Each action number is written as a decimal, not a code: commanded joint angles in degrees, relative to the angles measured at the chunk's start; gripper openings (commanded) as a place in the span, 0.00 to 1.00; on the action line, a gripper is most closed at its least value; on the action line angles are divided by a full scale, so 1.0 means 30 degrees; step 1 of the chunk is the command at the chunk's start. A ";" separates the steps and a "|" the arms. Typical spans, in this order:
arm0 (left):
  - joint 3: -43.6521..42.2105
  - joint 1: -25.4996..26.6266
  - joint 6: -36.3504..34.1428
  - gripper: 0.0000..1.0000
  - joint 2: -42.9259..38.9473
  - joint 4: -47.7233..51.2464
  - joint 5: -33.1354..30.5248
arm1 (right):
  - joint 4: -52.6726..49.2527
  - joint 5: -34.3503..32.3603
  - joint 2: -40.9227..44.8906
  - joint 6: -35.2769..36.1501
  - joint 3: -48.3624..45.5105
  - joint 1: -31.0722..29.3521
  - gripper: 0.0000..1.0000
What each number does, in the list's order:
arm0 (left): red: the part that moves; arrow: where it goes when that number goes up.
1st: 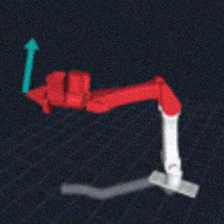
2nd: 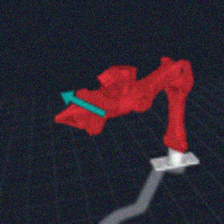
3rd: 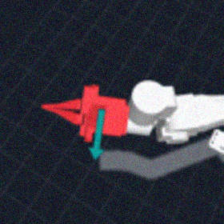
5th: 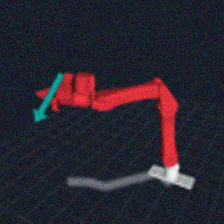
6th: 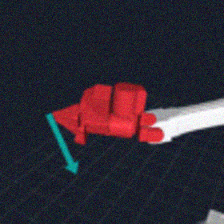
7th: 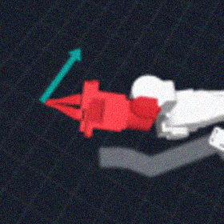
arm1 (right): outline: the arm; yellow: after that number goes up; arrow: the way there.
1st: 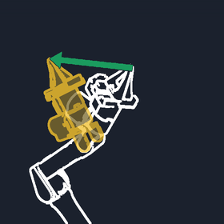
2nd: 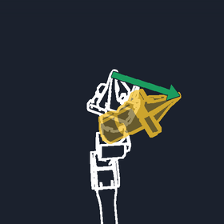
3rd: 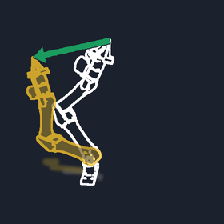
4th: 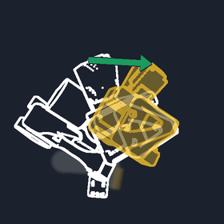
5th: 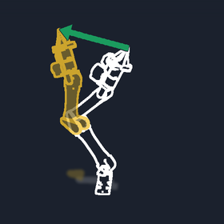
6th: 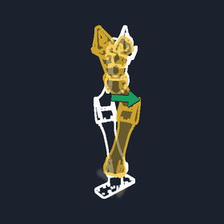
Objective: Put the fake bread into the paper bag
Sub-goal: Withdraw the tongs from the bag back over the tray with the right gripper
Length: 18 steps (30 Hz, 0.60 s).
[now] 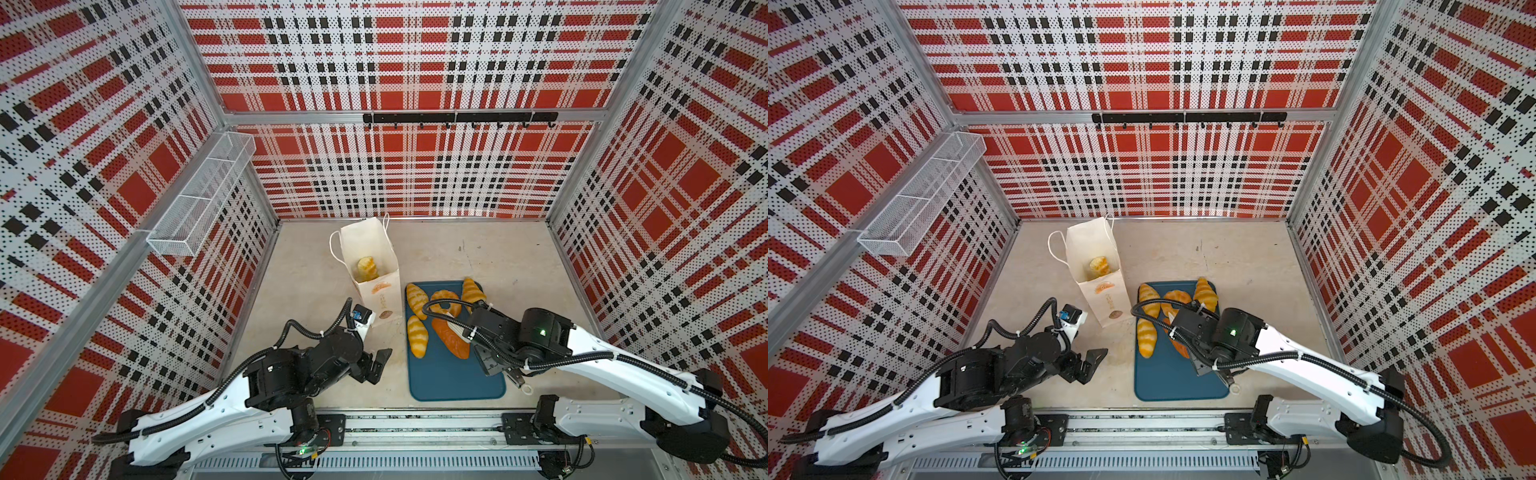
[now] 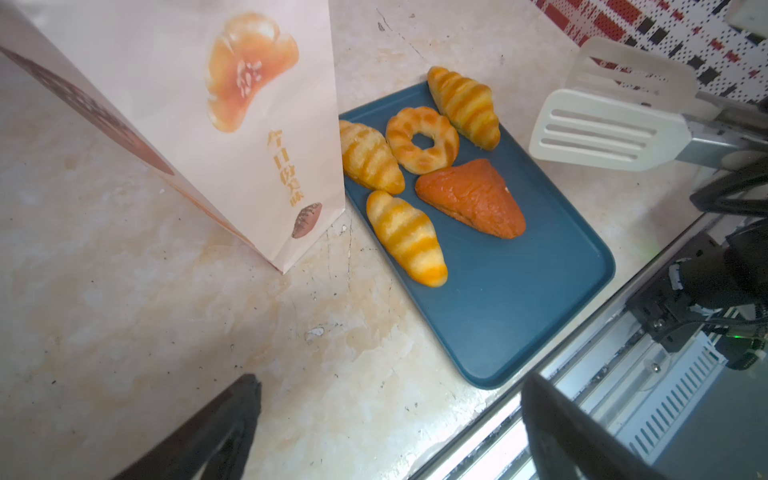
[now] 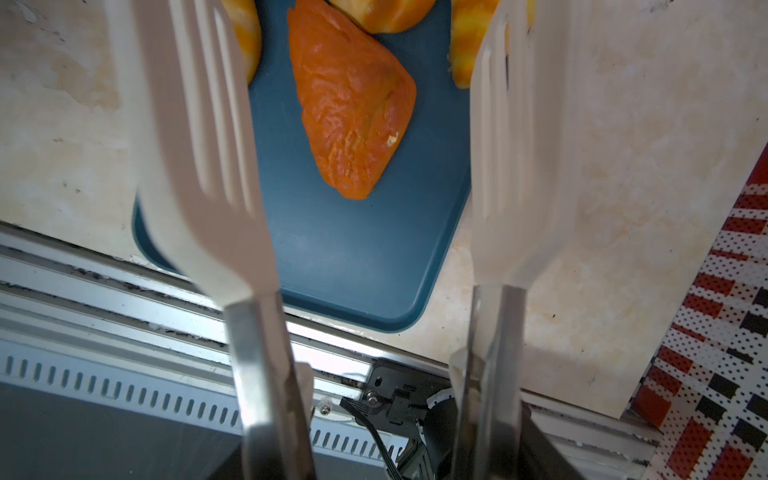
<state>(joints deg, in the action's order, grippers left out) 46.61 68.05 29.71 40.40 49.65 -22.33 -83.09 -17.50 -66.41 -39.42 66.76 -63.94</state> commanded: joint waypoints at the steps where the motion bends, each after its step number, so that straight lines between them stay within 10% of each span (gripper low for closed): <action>1: -0.0414 0.0365 0.0861 0.99 0.0166 -0.0905 -0.0620 | 0.0575 -0.0596 -0.0345 -0.1857 -0.0635 -0.0666 0.62; 18: -0.1853 0.0548 0.1099 0.99 0.0263 -0.2533 -0.0571 | 0.2456 0.0104 -0.3706 -0.4526 -0.3374 -0.3062 0.62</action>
<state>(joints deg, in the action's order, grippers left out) 41.91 69.49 31.59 42.59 43.27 -22.37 -75.53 -15.70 -76.75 -49.67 56.86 -72.90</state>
